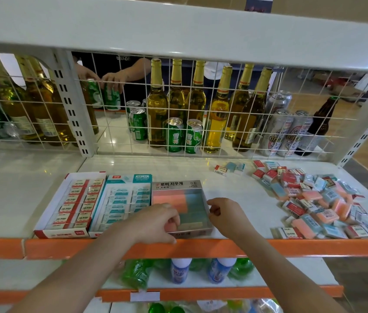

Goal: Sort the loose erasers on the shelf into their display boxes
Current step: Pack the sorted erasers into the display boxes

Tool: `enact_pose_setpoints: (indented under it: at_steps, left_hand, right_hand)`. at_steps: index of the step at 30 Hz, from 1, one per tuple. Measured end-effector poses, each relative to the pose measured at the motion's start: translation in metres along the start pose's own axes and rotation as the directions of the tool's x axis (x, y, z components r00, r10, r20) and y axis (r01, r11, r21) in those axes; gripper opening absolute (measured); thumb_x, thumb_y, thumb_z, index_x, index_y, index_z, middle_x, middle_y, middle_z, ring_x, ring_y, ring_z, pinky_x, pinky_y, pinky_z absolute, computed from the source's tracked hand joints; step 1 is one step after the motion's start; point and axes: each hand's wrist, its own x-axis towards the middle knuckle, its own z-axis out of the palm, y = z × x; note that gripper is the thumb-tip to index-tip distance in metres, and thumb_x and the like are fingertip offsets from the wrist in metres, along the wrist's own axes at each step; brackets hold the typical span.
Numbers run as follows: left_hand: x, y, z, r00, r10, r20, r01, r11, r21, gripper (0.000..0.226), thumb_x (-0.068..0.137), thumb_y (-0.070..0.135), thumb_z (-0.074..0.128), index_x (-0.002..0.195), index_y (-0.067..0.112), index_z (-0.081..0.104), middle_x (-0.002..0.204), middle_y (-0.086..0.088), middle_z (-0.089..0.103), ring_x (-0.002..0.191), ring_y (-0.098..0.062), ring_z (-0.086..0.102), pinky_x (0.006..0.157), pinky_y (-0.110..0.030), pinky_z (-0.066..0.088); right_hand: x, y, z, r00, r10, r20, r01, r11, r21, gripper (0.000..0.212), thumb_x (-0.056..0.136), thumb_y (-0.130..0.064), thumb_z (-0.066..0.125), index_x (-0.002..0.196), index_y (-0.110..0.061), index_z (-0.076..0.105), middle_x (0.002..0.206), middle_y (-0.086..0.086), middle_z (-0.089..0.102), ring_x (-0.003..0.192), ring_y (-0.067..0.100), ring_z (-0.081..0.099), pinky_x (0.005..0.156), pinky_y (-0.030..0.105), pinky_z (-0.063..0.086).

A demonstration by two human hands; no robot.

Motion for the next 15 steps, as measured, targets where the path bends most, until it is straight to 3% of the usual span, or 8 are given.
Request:
enact_pose_setpoints:
  at_steps: [7, 15]
  left_hand:
    - [0.0, 0.0016, 0.0001, 1.0, 0.004, 0.002, -0.004, 1.0, 0.005, 0.041, 0.08, 0.038, 0.068, 0.116, 0.026, 0.054, 0.117, 0.008, 0.047, 0.105, -0.008, 0.047, 0.088, -0.023, 0.039]
    - [0.0015, 0.0057, -0.0031, 0.999, -0.002, 0.044, 0.001, 1.0, 0.027, 0.044, 0.082, 0.036, 0.066, 0.123, 0.023, 0.055, 0.118, 0.004, 0.048, 0.107, -0.013, 0.049, 0.092, -0.027, 0.042]
  right_hand:
    - [0.0, 0.0009, 0.0019, 1.0, 0.0, -0.021, 0.0, 1.0, 0.005, 0.03, 0.086, -0.005, 0.049, 0.113, -0.004, 0.063, 0.1, 0.013, 0.067, 0.093, 0.026, 0.06, 0.082, 0.032, 0.048]
    - [0.0, 0.002, 0.0041, 0.999, -0.006, -0.036, 0.007, 1.0, 0.014, 0.031, 0.085, -0.003, 0.047, 0.11, -0.004, 0.065, 0.096, 0.013, 0.067, 0.089, 0.025, 0.06, 0.079, 0.032, 0.048]
